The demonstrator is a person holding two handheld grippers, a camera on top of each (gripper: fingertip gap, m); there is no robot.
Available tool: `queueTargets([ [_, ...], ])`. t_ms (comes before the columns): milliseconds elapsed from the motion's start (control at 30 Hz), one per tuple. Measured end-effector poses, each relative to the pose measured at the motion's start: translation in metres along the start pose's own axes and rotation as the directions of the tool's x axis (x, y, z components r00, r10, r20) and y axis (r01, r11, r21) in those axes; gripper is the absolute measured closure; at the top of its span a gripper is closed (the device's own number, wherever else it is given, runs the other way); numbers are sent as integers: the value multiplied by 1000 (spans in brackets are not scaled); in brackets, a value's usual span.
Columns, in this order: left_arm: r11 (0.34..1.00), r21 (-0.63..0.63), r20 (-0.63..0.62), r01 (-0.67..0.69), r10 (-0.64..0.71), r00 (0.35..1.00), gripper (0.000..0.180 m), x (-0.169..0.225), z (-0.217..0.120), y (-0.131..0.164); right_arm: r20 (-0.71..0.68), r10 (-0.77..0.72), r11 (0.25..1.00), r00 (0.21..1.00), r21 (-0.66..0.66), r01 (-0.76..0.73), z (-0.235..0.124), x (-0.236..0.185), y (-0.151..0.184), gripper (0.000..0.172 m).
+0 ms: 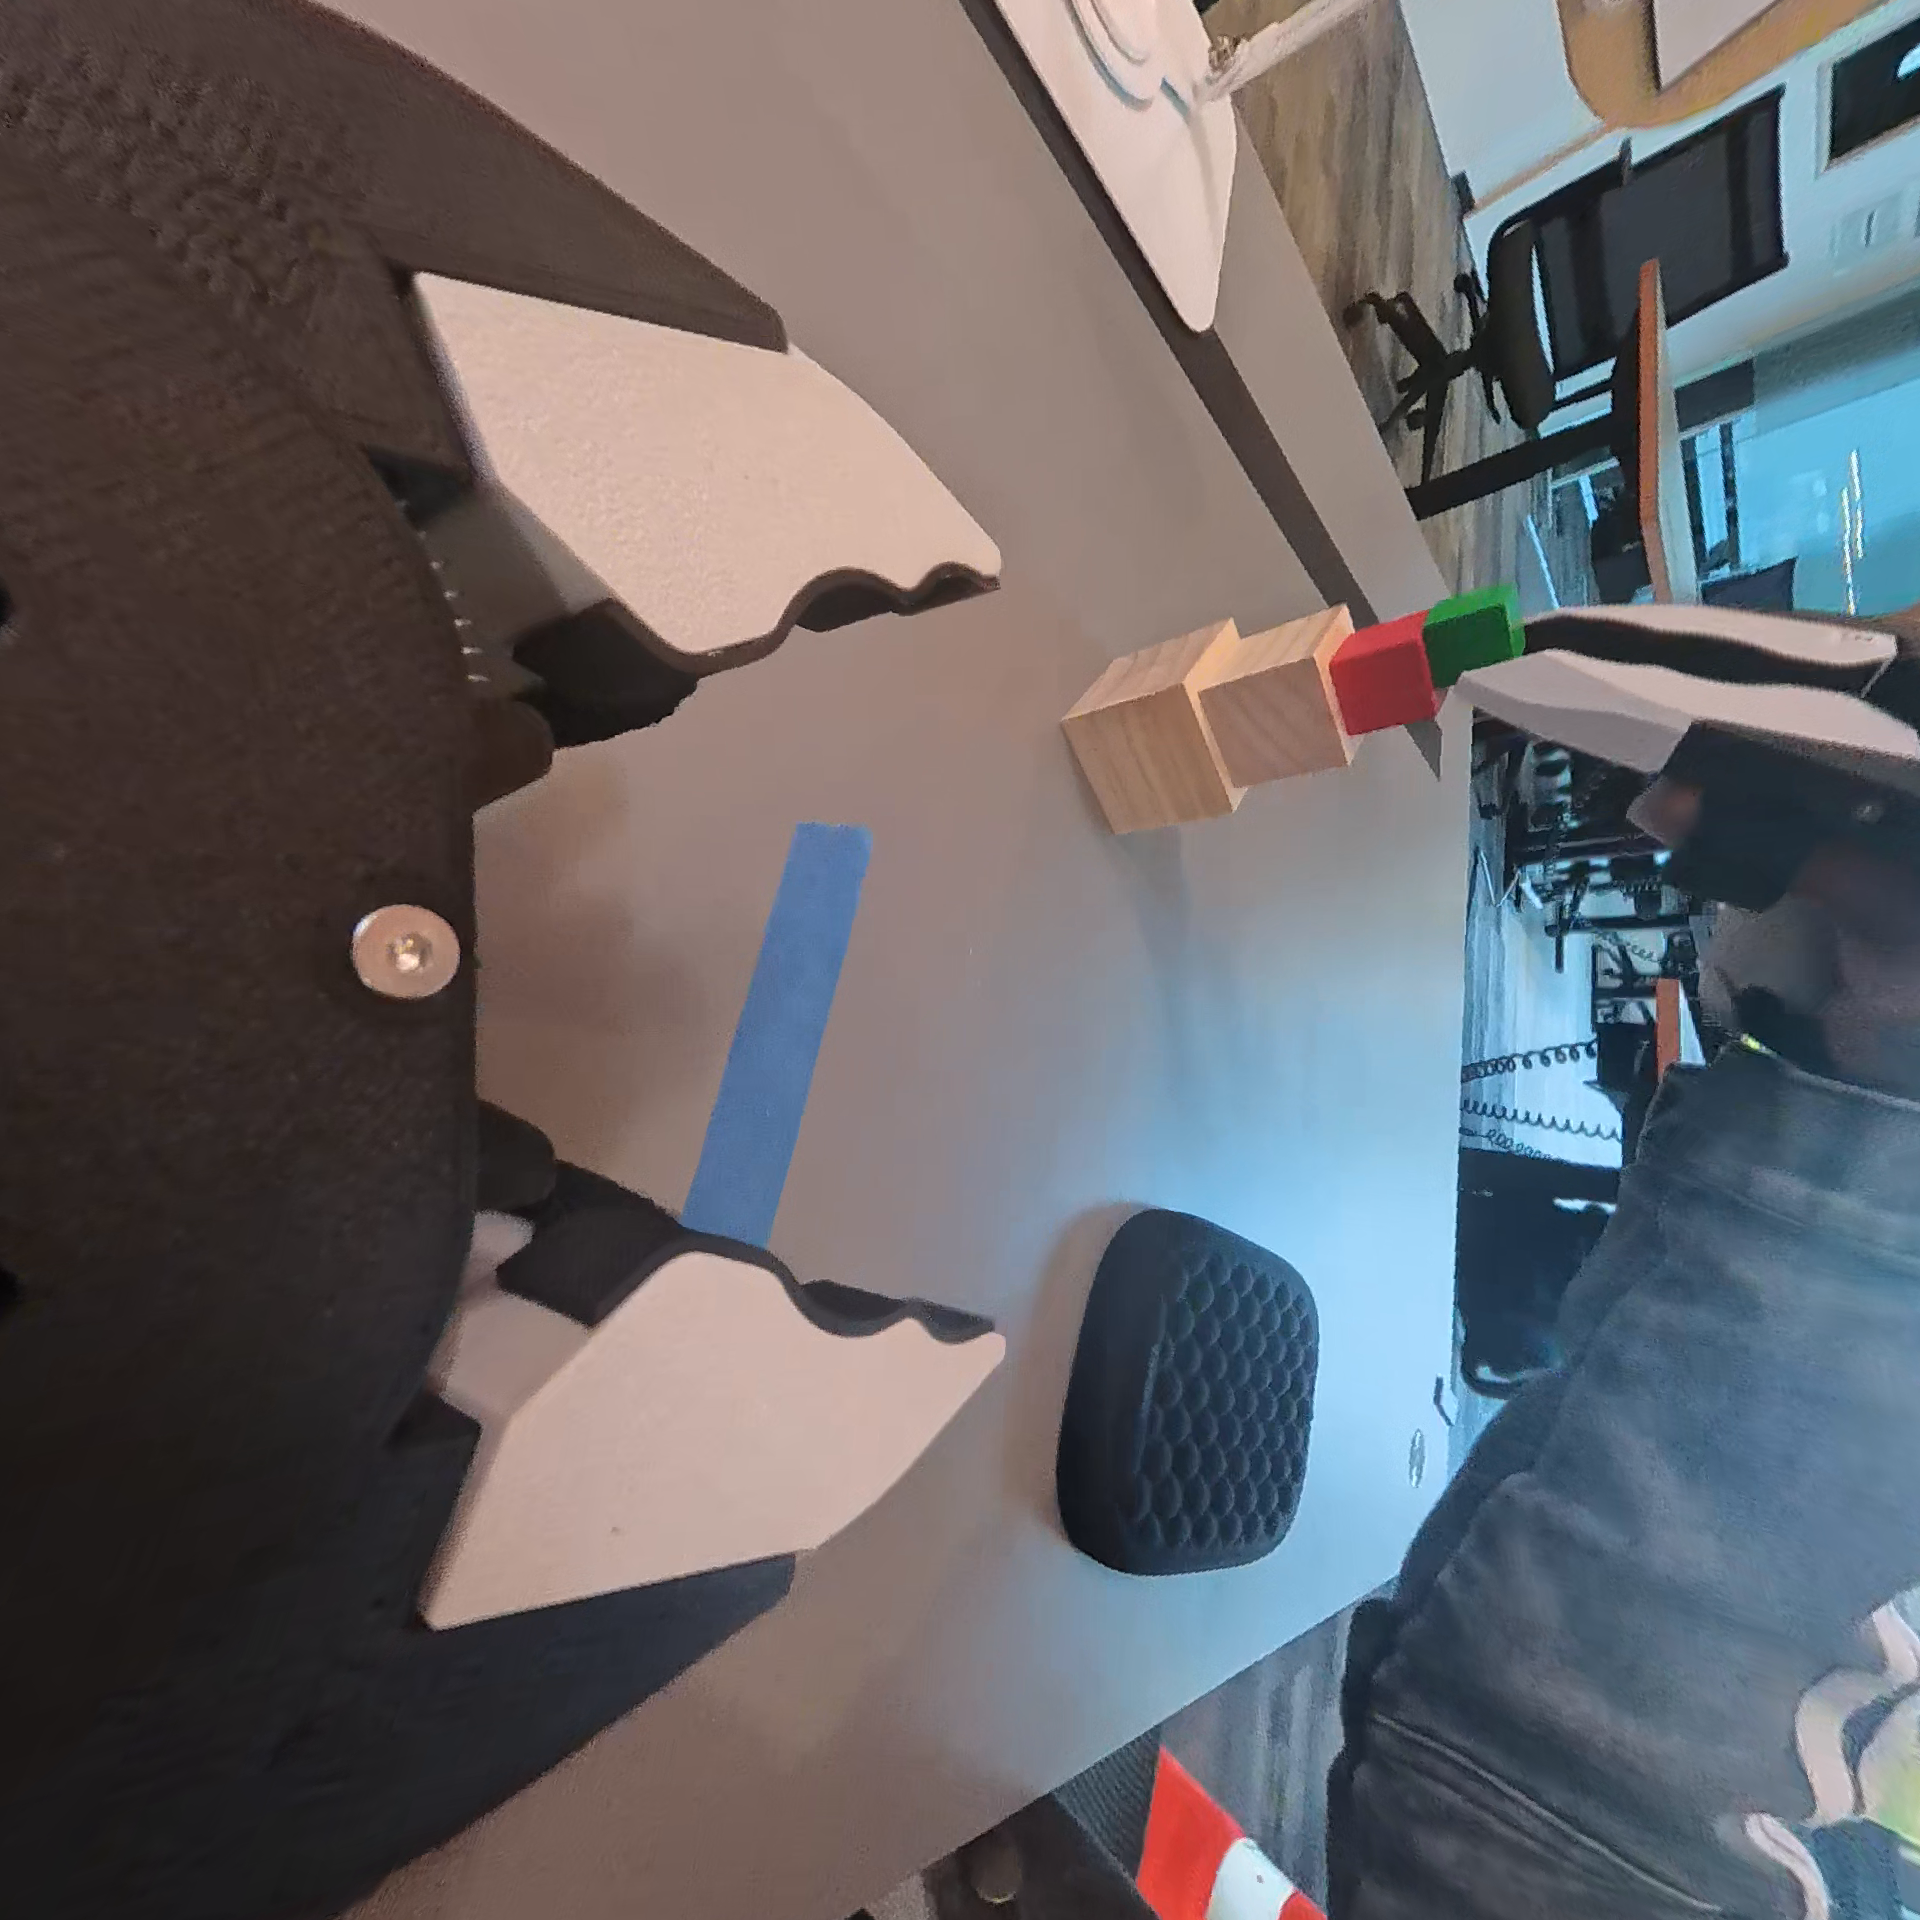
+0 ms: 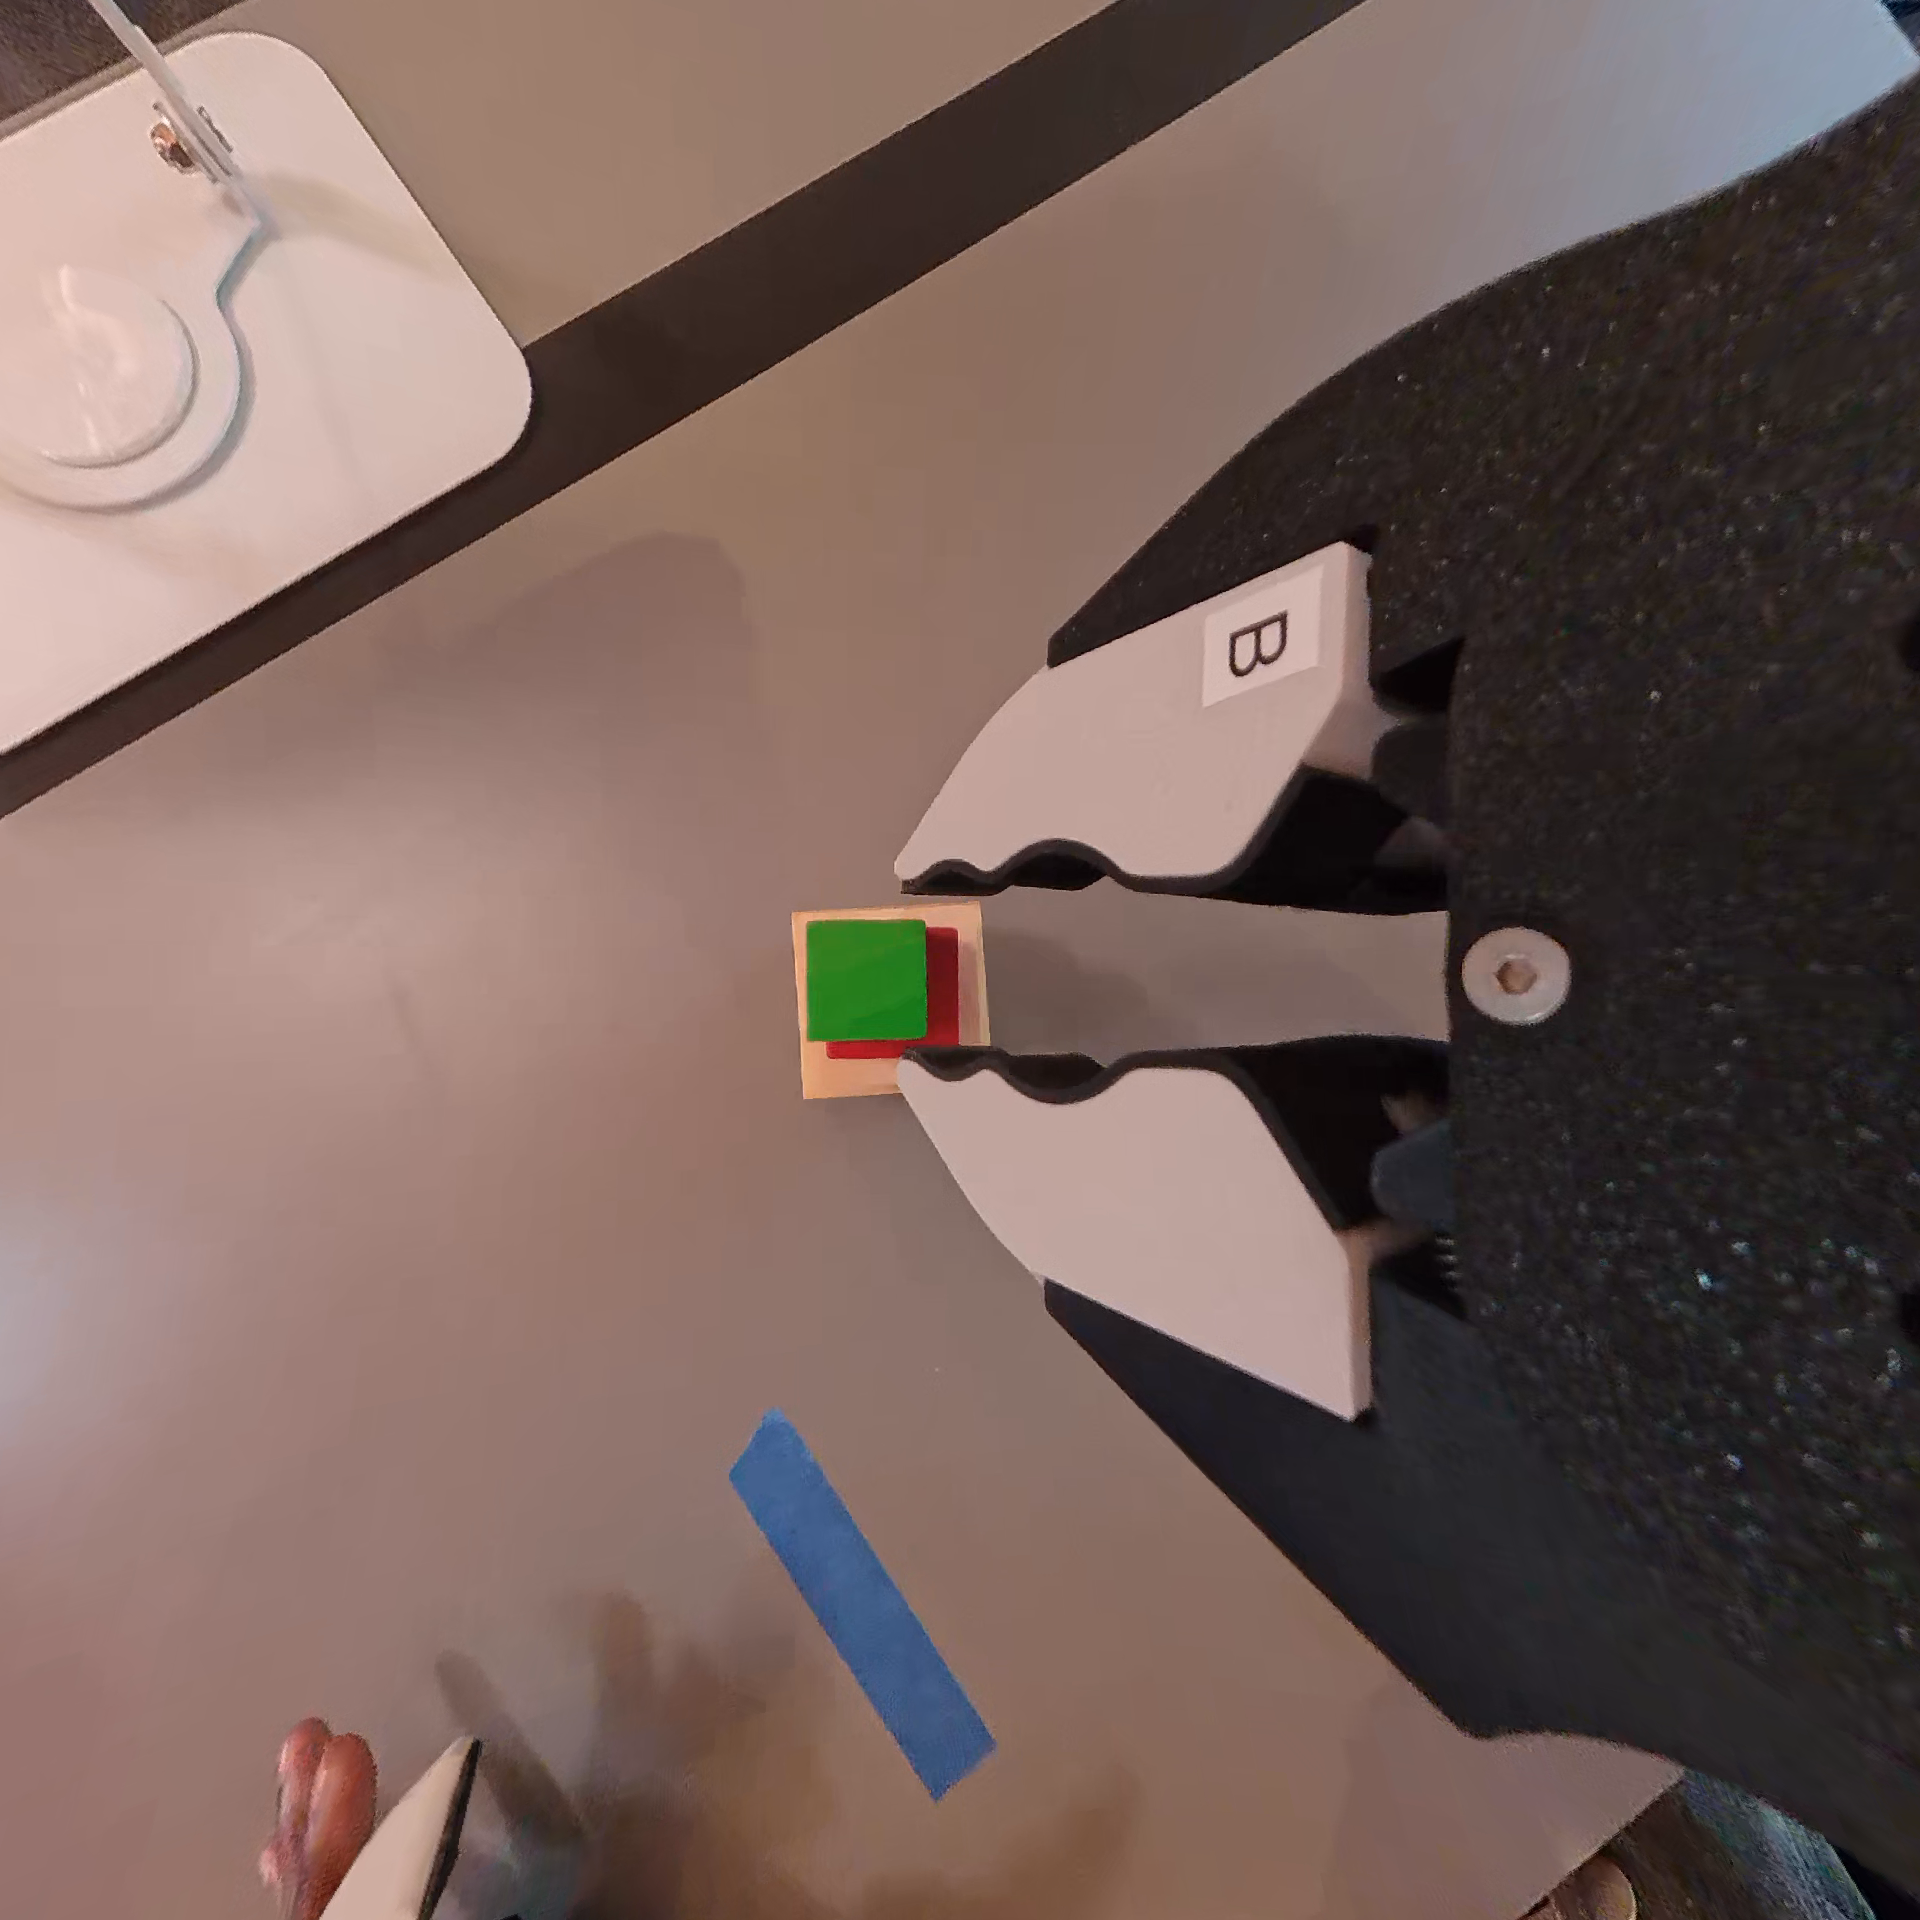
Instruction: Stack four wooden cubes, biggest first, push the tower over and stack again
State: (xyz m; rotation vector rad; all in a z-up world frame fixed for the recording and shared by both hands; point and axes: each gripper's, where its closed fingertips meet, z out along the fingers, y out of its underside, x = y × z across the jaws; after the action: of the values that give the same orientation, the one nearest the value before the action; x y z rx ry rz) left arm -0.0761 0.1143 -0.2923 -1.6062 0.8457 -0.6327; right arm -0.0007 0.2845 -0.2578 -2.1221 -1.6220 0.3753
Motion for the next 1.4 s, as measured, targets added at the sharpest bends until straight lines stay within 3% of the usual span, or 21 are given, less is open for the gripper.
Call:
queueTargets([
  [167,999,2,8,49,-49,999,57,-6,3,5,-8,-2,998,1000,61,2,-8,-1,-1,142],
  [600,986,156,17,64,-68,998,57,-12,-9,-18,-9,-8,988,1000,152,9,-14,-25,9,136],
  [767,982,172,34,72,-79,996,57,-16,-11,-19,-9,16,957,1000,289,-12,-24,-34,5,108],
  [867,986,155,39,60,-67,997,57,-15,-8,-16,-17,53,909,998,414,-41,-27,-41,5,82],
  [967,990,133,50,45,-52,997,56,-13,-6,-17,-46,105,865,993,497,-68,-28,-48,12,67],
  [1167,998,63,209,-7,-6,978,55,-31,-9,-16,-174,131,764,976,645,12,-25,-71,20,44],
  [1233,1000,28,287,-9,1,958,56,-40,-9,-17,-220,140,748,965,662,42,-18,-78,26,44],
  [1400,996,92,504,10,-55,862,61,-53,-14,-33,-294,180,717,939,693,79,-13,-91,31,47],
])
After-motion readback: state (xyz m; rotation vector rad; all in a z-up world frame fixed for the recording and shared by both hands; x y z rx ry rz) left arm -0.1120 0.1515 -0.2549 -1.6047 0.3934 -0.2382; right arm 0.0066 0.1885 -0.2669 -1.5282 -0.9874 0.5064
